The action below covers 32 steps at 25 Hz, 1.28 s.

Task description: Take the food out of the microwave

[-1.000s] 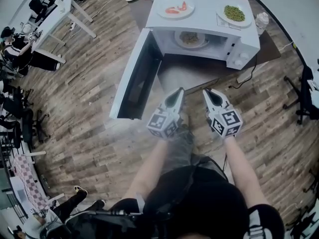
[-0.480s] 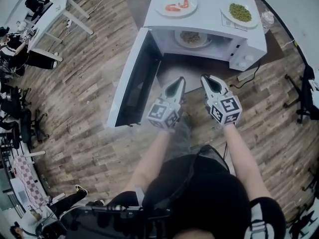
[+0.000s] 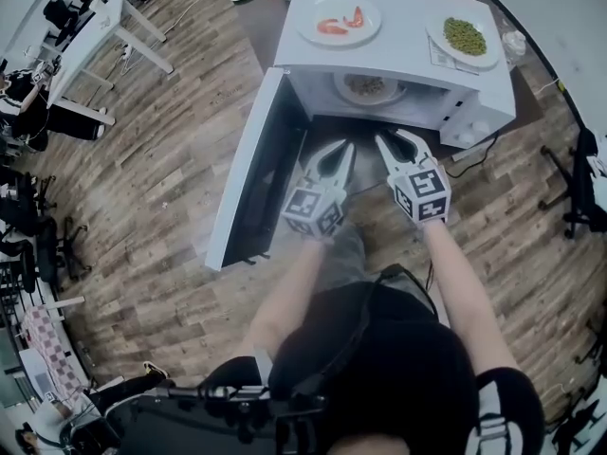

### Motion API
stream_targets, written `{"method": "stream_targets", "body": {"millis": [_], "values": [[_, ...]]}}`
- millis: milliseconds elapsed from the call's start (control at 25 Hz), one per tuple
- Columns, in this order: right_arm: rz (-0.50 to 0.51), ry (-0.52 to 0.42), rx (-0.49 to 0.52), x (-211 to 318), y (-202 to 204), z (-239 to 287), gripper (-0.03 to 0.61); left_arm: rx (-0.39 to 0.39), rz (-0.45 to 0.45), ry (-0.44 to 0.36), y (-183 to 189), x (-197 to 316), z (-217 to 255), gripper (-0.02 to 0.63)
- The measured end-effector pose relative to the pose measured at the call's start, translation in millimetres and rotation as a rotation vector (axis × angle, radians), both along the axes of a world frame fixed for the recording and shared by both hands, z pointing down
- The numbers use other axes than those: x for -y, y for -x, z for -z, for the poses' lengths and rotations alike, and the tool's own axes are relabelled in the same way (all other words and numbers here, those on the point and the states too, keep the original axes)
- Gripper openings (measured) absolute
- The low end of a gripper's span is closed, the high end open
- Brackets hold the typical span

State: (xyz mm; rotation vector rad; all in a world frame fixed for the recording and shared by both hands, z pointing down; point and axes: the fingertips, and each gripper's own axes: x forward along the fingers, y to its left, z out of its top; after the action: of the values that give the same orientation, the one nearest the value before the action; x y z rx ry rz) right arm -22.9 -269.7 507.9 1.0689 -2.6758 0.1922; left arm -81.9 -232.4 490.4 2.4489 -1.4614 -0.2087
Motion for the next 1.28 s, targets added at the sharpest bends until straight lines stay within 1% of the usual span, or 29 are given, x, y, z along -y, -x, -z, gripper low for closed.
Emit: {"method": "stream_targets", "body": {"millis": [120,400,640,720,760,800,880,1040,1160,1280], "values": [[-0.007,-0.027,-0.078,14,6,-3,0.078,0.003,-0.002,0.004,1,9,-3,0.002],[0.000,-0.069,-0.176,41,14,-1,0.078,0.019,-0.014,0.011,-3,24,-4,0.003],[0.084,-0.141,-0.332,54,29,-7,0.080,0.034,-0.023,0.024,-3,30,-12,0.003],[0.097,-0.139,-0.370,59,33,-12,0.084,0.040,-0.021,0.028,-3,33,-10,0.003],[0.099,-0.124,-0.374,60,35,-15,0.128,0.043,-0.023,0.030,-3,34,-12,0.003],[0.101,-0.109,-0.374,61,37,-17,0.138,0.043,-0.026,0.032,-3,34,-14,0.003],[0.103,-0.106,-0.389,64,41,-18,0.138,0.041,-0.030,0.034,-1,36,-15,0.003],[0.118,-0.150,-0.468,72,46,-18,0.138,0.039,-0.024,0.035,3,41,-14,0.003],[0.134,-0.149,-0.525,76,47,-23,0.138,0.035,-0.007,0.039,8,44,-14,0.003],[0.156,-0.175,-0.590,79,47,-27,0.138,0.030,0.011,0.045,12,46,-16,0.003]]}}
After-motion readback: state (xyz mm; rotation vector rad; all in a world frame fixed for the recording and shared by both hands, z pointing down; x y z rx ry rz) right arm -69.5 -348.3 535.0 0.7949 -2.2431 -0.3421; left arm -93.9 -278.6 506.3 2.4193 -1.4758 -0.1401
